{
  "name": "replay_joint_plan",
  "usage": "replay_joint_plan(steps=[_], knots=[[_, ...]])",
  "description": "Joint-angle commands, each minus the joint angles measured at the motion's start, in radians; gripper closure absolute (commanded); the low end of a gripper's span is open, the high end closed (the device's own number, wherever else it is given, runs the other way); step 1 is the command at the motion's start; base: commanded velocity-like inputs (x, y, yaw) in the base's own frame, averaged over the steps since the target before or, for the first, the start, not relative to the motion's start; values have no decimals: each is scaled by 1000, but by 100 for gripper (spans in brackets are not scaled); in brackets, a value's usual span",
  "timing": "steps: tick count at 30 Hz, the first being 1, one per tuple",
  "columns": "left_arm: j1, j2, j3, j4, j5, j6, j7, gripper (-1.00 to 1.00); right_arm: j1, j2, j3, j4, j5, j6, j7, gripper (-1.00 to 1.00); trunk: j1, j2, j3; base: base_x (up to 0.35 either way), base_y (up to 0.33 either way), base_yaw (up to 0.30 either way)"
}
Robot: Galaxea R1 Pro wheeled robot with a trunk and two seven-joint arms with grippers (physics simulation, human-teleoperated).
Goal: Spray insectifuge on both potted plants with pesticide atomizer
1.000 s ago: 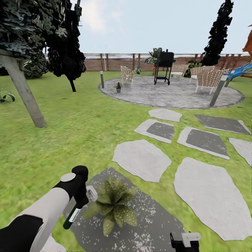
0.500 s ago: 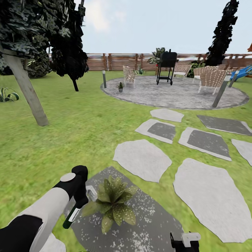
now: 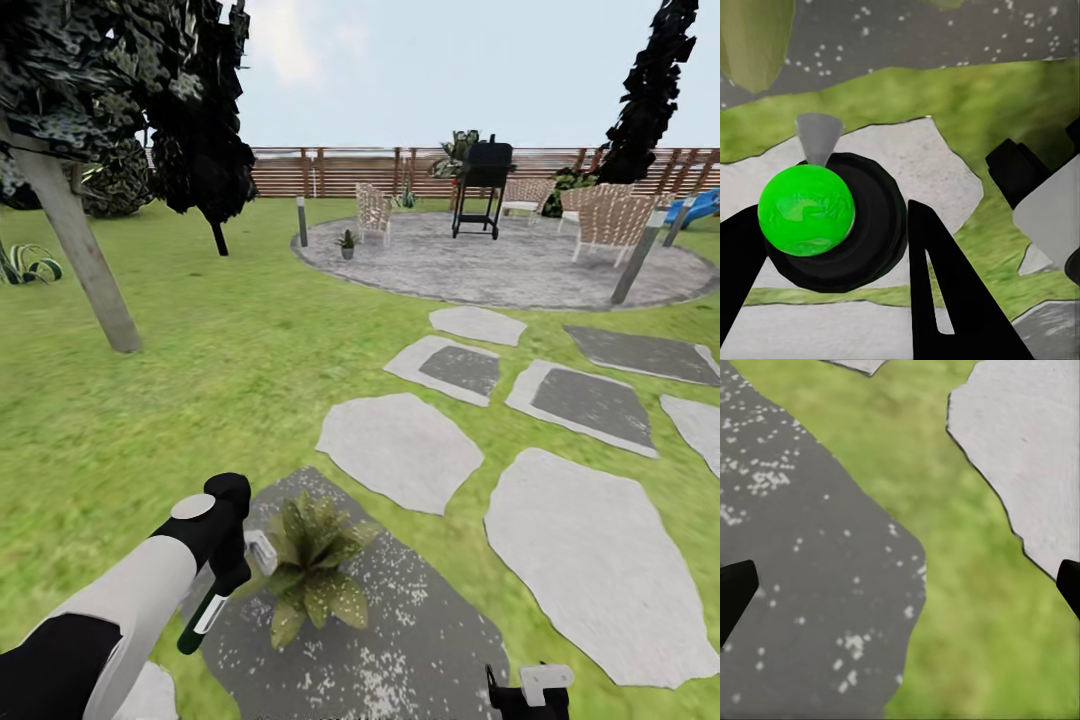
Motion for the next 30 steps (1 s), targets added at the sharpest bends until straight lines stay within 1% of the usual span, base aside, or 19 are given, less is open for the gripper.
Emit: replay_joint_plan(steps=[1,5,7,11,17,20,23,27,30], knots=[[0,1,-5,-2,-4,10,-8,100,-1,0,-3,1,11,-3,-8,-100,0,0,-1,-24,-6,220],[0,3,-4,-2,-4,10,-7,100,-1,0,-3,1,11,-3,-7,-100,0,0,-1,-7,-2,157],[1,3,-4,0,-1,10,-7,100,-1,0,-3,1,11,-3,-7,-100,0,0,-1,-1,0,20],[37,1,-5,-1,-1,10,-6,100,-1,0,-3,1,11,-3,-7,-100,0,0,-1,0,0,2],[42,-7,1,-12,4,10,-6,100,-1,0,-3,1,11,-3,-7,-100,0,0,-1,0,0,0],[43,0,1,-12,5,10,-6,100,-1,0,-3,1,11,-3,-7,-100,0,0,-1,-8,0,0],[43,6,-1,-10,6,10,-6,100,-1,0,-3,1,11,-3,-7,-100,0,0,-1,-213,0,0],[43,3,0,-12,7,10,-6,100,-1,0,-3,1,11,-3,-7,-100,0,0,-1,-312,0,0],[43,0,-2,-10,7,10,-5,100,-1,0,-3,1,11,-3,-7,-100,0,0,-1,-174,0,0]])
